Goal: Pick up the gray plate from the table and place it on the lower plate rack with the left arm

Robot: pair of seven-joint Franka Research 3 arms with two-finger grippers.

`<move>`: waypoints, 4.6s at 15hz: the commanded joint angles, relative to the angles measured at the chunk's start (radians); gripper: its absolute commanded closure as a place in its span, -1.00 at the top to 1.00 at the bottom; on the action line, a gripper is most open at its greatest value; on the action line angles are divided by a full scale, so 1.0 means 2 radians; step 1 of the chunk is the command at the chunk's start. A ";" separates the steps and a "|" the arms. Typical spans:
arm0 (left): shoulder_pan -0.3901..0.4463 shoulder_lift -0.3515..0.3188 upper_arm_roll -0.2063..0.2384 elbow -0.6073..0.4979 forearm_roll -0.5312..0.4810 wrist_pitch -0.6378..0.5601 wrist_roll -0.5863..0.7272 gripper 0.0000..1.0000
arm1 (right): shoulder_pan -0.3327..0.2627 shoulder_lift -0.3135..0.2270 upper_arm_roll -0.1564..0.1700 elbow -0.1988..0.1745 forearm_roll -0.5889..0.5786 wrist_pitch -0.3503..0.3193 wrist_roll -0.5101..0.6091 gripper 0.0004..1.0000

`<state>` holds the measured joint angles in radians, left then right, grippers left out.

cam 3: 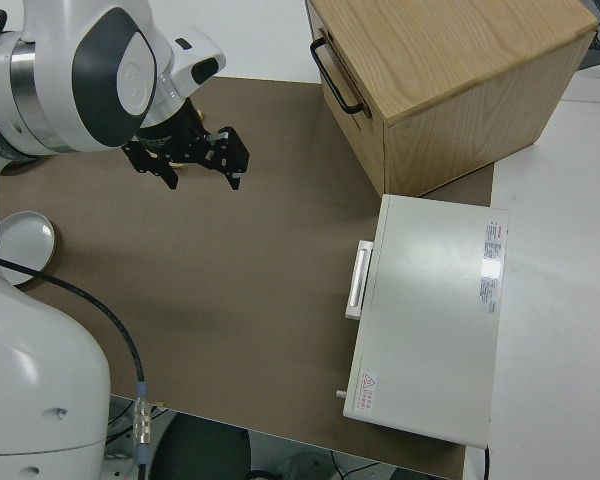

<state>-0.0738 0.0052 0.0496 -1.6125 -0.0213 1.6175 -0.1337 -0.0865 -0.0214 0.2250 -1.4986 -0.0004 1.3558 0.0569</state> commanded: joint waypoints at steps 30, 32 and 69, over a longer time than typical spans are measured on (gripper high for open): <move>-0.005 -0.052 0.002 -0.325 -0.002 0.202 -0.011 0.99 | -0.007 -0.002 0.003 0.003 0.002 -0.008 -0.002 0.98; -0.006 -0.049 0.002 -0.347 -0.004 0.225 -0.012 0.99 | -0.007 -0.002 0.003 0.003 0.002 -0.008 -0.002 0.97; 0.000 0.009 0.023 -0.160 0.087 0.008 -0.043 -1.00 | -0.007 -0.002 0.003 0.003 0.002 -0.008 -0.002 0.98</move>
<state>-0.0711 0.0243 0.0962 -1.9998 0.0459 1.7303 -0.1797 -0.0865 -0.0214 0.2250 -1.4986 -0.0004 1.3558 0.0569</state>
